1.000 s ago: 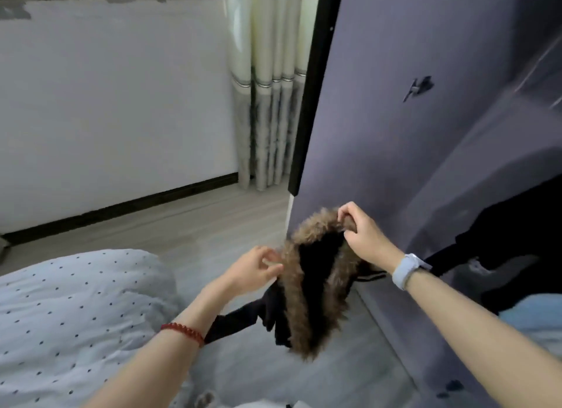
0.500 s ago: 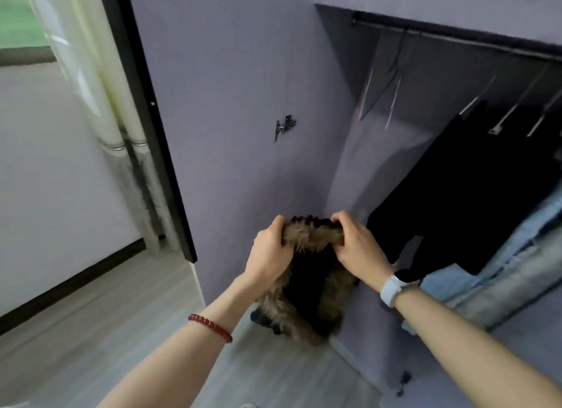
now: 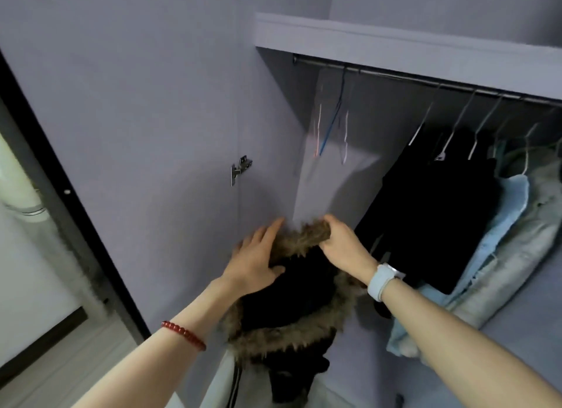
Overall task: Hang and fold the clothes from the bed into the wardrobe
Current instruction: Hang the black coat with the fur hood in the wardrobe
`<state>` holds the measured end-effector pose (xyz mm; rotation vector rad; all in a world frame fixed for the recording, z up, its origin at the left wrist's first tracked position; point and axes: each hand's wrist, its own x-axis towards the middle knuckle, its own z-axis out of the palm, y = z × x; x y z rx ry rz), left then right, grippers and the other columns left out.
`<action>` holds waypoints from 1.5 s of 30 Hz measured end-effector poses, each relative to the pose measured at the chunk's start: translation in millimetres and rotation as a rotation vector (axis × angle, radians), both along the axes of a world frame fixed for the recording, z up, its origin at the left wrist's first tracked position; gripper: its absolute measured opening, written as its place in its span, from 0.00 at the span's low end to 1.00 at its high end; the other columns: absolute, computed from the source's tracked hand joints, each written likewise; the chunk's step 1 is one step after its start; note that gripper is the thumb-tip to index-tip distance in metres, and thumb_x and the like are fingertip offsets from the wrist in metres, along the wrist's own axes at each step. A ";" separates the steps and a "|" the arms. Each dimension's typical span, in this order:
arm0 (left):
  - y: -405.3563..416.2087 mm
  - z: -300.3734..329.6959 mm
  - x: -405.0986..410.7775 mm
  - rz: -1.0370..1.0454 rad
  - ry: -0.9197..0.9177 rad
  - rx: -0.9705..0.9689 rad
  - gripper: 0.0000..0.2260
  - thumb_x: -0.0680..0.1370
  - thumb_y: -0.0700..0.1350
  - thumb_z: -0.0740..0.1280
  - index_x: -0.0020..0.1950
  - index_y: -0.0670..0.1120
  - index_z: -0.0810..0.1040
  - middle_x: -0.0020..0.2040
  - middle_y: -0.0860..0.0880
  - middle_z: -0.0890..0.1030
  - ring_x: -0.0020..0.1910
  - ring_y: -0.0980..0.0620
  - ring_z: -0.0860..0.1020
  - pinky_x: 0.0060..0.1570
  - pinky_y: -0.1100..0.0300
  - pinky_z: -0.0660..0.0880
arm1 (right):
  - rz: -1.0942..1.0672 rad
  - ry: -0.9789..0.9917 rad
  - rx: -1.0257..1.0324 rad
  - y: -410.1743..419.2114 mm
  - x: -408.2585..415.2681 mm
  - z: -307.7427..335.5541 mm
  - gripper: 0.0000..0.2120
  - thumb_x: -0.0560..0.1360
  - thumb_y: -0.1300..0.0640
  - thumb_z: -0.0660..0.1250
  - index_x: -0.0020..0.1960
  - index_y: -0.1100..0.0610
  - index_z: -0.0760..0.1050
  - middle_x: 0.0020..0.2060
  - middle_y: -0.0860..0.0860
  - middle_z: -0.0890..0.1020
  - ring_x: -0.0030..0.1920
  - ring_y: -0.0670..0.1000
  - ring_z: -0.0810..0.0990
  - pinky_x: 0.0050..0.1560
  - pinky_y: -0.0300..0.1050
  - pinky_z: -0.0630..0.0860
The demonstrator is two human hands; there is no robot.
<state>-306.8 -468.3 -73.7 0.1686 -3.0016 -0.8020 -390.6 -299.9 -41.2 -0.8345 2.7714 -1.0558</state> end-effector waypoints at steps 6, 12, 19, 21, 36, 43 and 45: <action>-0.9 0.8 -25.6 0.172 0.138 0.247 0.18 0.75 0.33 0.59 0.64 0.43 0.74 0.58 0.41 0.79 0.58 0.39 0.75 0.52 0.53 0.74 | 0.060 0.134 0.074 -22.3 -5.6 9.6 0.08 0.73 0.61 0.64 0.45 0.53 0.66 0.41 0.57 0.79 0.42 0.59 0.77 0.40 0.53 0.72; -30.8 16.3 -65.9 0.216 0.080 0.465 0.17 0.74 0.30 0.59 0.58 0.43 0.78 0.53 0.45 0.80 0.57 0.45 0.76 0.54 0.58 0.71 | -0.055 -0.152 0.117 22.7 -58.0 -20.1 0.08 0.75 0.62 0.64 0.50 0.51 0.74 0.39 0.53 0.81 0.38 0.53 0.79 0.35 0.44 0.69; -25.9 30.9 -108.3 0.395 0.003 0.793 0.11 0.75 0.32 0.59 0.40 0.45 0.77 0.38 0.46 0.78 0.40 0.48 0.77 0.39 0.59 0.74 | -0.115 -0.378 -0.381 20.1 -134.9 -10.7 0.15 0.76 0.71 0.58 0.59 0.61 0.75 0.42 0.46 0.77 0.41 0.41 0.75 0.40 0.30 0.71; -25.2 30.8 -120.3 0.427 0.008 0.789 0.09 0.75 0.32 0.59 0.44 0.41 0.78 0.39 0.46 0.78 0.41 0.47 0.77 0.44 0.58 0.74 | -0.343 -0.277 -0.581 13.8 -160.0 -10.7 0.15 0.78 0.68 0.56 0.62 0.64 0.72 0.42 0.49 0.76 0.37 0.42 0.73 0.33 0.28 0.70; -37.4 11.0 -142.4 0.616 0.057 0.736 0.12 0.75 0.29 0.56 0.48 0.42 0.74 0.35 0.47 0.74 0.40 0.47 0.74 0.43 0.58 0.71 | -0.461 -0.423 -0.725 -54.2 -278.9 31.3 0.18 0.78 0.60 0.59 0.30 0.57 0.71 0.31 0.50 0.76 0.29 0.46 0.69 0.29 0.38 0.66; -30.3 11.4 -132.1 0.570 0.016 0.774 0.12 0.76 0.29 0.56 0.53 0.40 0.75 0.38 0.47 0.75 0.41 0.47 0.75 0.45 0.58 0.73 | -0.374 -0.379 -0.850 -46.2 -251.6 32.1 0.18 0.79 0.62 0.56 0.31 0.56 0.69 0.29 0.51 0.73 0.25 0.44 0.68 0.26 0.36 0.64; -28.0 10.8 -127.5 0.565 0.015 0.769 0.12 0.77 0.31 0.57 0.57 0.39 0.75 0.40 0.48 0.75 0.41 0.49 0.74 0.46 0.58 0.72 | -0.347 -0.439 -0.883 -42.3 -233.4 24.0 0.16 0.80 0.62 0.56 0.33 0.56 0.69 0.29 0.51 0.73 0.26 0.43 0.70 0.26 0.35 0.65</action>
